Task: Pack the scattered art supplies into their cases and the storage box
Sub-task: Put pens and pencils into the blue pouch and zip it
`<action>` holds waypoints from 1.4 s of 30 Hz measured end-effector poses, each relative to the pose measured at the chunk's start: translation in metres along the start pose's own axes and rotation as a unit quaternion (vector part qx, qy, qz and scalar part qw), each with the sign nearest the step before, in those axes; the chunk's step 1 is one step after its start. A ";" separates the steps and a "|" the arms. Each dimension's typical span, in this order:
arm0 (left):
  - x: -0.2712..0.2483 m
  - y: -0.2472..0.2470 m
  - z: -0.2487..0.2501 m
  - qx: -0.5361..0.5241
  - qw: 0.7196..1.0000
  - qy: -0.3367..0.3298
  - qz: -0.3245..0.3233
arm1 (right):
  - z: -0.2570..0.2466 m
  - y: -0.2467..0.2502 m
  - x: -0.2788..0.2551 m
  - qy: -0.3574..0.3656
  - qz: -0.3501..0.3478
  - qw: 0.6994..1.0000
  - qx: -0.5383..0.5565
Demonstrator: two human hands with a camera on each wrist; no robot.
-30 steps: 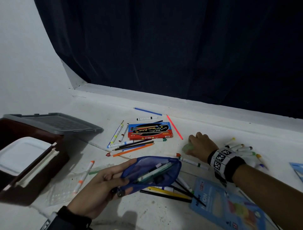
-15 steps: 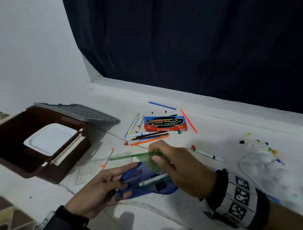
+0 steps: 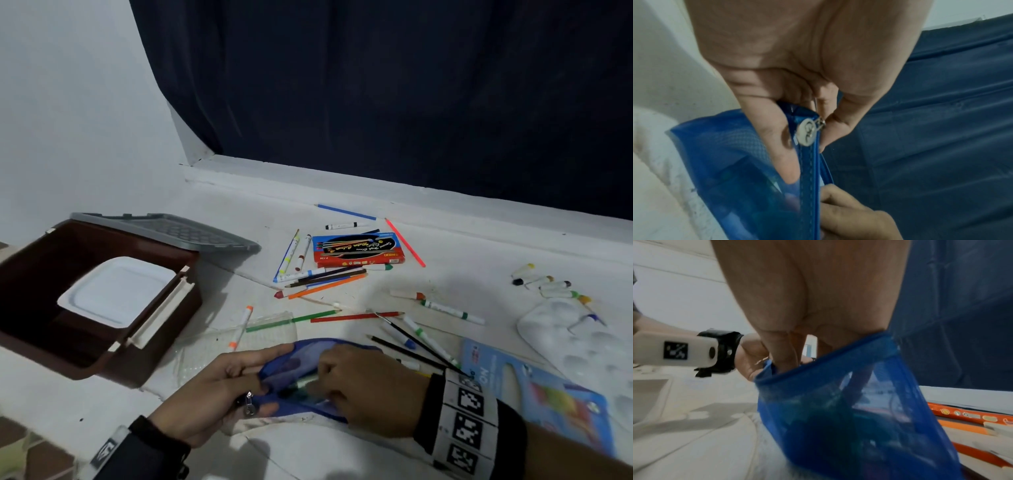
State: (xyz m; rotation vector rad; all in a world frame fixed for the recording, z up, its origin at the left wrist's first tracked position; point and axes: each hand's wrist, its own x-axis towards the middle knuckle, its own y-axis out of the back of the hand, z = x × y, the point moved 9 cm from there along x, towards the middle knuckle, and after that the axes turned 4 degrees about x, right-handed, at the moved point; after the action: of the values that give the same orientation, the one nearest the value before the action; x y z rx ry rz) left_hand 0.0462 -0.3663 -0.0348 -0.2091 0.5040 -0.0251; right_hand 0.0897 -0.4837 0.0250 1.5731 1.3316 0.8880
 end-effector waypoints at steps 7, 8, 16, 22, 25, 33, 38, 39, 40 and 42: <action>0.016 0.008 0.015 0.061 0.998 -0.009 -0.007 | 0.024 -0.009 0.009 -0.041 0.009 0.997 0.067; 0.018 0.008 0.017 0.066 0.998 -0.019 -0.015 | 0.027 0.000 0.008 -0.059 0.032 0.993 0.098; 0.025 0.016 0.038 0.063 0.997 -0.037 -0.024 | 0.069 0.079 -0.012 -0.174 0.340 0.895 0.229; 0.027 0.018 0.052 0.054 0.997 -0.030 -0.041 | 0.150 0.079 0.016 -0.289 0.224 0.930 0.037; 0.029 0.022 0.060 0.046 0.997 -0.039 -0.046 | 0.187 0.072 0.033 -0.322 0.146 0.934 -0.053; 0.037 0.034 0.073 0.001 0.998 -0.046 -0.049 | 0.258 0.037 0.065 -0.391 -0.063 0.911 -0.119; 0.046 0.033 0.070 0.004 0.999 -0.025 -0.037 | 0.259 0.040 0.062 -0.363 -0.056 0.919 -0.145; 0.048 0.033 0.070 0.005 0.999 -0.021 -0.033 | 0.255 0.046 0.061 -0.350 -0.033 0.924 -0.148; 0.049 0.032 0.069 0.005 0.999 -0.018 -0.031 | 0.251 0.055 0.057 -0.346 -0.004 0.927 -0.144; 0.050 0.030 0.069 0.010 1.000 -0.012 -0.026 | 0.245 0.076 0.041 -0.362 0.059 0.920 -0.135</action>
State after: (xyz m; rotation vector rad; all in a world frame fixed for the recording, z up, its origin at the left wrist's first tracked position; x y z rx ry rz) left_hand 0.1229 -0.3272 -0.0058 -0.2026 0.4733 -0.0786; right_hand 0.3491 -0.4877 0.0044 1.5490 0.5646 0.4465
